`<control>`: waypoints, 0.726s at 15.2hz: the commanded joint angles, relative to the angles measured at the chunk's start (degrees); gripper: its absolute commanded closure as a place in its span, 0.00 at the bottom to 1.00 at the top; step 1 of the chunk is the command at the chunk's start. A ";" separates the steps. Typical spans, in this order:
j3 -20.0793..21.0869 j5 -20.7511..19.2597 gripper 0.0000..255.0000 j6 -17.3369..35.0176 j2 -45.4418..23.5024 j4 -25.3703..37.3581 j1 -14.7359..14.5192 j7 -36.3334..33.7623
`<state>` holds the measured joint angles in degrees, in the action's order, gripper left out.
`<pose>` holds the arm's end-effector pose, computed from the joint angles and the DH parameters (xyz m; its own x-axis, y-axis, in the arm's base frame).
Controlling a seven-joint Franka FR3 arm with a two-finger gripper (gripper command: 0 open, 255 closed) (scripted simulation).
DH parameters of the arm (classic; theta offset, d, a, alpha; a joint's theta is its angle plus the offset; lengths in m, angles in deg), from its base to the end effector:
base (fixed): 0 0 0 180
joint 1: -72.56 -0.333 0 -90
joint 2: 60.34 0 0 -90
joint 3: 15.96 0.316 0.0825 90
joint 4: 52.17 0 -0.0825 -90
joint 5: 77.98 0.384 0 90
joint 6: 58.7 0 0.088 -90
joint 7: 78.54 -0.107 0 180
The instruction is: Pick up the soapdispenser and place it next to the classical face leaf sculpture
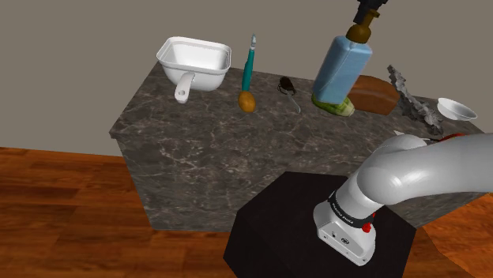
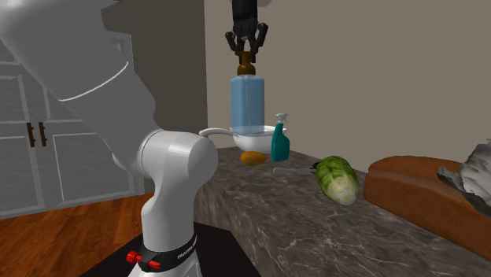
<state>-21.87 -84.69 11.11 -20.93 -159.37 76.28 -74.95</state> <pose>0.2709 -0.0823 0.7454 0.9918 -0.1243 0.0294 -0.1255 -0.9911 0.0451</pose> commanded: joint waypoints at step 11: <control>-0.05 0.18 1.00 -9.11 -7.39 16.54 -0.18 1.18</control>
<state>-22.01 -84.58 2.88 -27.61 -144.42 76.12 -73.75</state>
